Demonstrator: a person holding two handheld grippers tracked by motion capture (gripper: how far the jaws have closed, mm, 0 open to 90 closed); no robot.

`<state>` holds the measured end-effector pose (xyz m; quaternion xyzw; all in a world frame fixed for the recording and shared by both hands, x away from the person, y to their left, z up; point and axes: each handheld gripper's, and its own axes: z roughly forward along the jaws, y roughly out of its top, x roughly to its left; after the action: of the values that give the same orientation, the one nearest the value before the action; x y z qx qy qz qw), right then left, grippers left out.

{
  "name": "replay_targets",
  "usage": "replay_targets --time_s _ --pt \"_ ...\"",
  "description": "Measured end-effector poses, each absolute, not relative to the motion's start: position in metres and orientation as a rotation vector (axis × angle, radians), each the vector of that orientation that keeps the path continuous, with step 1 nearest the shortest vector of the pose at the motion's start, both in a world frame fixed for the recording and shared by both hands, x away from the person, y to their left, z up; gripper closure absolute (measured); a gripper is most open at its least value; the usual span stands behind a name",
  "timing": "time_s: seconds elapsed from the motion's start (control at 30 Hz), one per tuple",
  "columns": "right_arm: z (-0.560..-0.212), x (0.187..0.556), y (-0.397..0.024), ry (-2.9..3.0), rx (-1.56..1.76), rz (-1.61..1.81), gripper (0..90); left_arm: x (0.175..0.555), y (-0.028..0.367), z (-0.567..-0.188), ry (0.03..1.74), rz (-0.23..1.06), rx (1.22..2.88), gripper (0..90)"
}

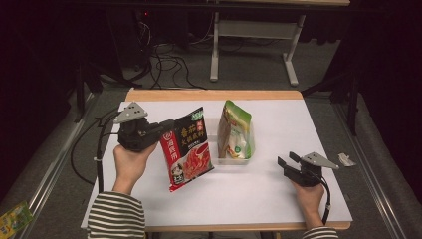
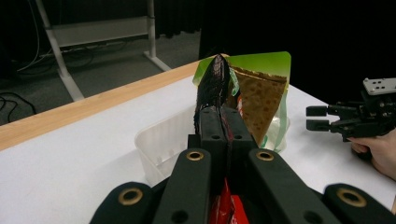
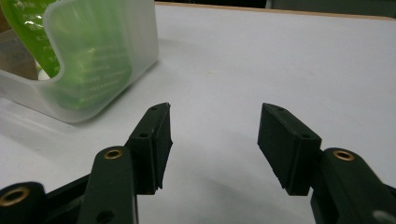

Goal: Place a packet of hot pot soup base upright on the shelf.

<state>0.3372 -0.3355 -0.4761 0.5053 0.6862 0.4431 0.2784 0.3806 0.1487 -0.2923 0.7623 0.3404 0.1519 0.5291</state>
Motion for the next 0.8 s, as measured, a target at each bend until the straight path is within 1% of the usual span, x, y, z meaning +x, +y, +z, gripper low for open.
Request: replay_targets --time_s 0.4,0.8 --pt "-0.476 0.337 -0.336 1.844 1.352 1.187 44.6 0.401 0.139 -0.284 0.862 0.403 1.779 90.0" --pt "-0.476 0.338 -0.336 1.846 1.348 1.193 44.4 0.417 0.124 -0.288 0.900 0.411 1.721 90.0"
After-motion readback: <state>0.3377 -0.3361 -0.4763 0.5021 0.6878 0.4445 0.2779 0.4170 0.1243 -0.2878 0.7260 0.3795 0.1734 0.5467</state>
